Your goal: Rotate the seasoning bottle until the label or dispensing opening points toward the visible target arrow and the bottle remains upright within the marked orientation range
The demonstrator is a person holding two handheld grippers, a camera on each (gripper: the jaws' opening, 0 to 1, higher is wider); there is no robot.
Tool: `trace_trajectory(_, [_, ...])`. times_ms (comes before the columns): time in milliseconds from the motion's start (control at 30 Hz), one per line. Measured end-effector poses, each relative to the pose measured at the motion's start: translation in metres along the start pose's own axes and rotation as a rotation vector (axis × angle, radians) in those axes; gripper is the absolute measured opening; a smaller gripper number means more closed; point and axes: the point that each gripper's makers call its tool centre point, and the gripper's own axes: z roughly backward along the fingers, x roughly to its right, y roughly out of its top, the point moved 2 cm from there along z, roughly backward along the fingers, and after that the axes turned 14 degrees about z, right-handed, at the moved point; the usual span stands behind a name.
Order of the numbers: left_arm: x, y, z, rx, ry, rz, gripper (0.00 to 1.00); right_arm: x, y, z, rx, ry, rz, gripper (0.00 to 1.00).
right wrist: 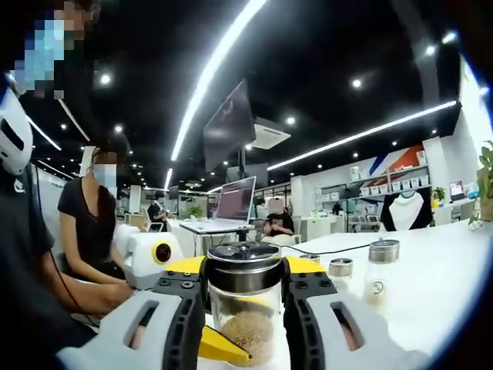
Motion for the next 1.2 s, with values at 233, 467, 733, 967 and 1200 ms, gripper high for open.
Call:
trace_trajectory(233, [0.012, -0.001, 0.005, -0.027, -0.102, 0.032, 0.42, -0.011, 0.006, 0.003, 0.034, 0.079, 0.014, 0.35])
trace_trajectory(467, [0.007, 0.0, 0.001, -0.027, -0.014, 0.009, 0.42, -0.003, 0.004, 0.004, 0.041, 0.049, 0.003, 0.35])
trace_trajectory(733, [-0.012, -0.006, -0.004, -0.016, 0.157, -0.037, 0.42, 0.008, -0.008, -0.003, -0.022, -0.052, 0.0, 0.35])
trace_trajectory(967, [-0.022, -0.007, -0.004, -0.005, 0.268, -0.088, 0.42, 0.011, -0.014, -0.011, -0.063, -0.128, 0.006, 0.36])
trace_trajectory(1200, [-0.027, -0.006, -0.003, 0.031, 0.368, -0.11, 0.42, 0.013, -0.018, -0.017, -0.099, -0.212, 0.041, 0.36])
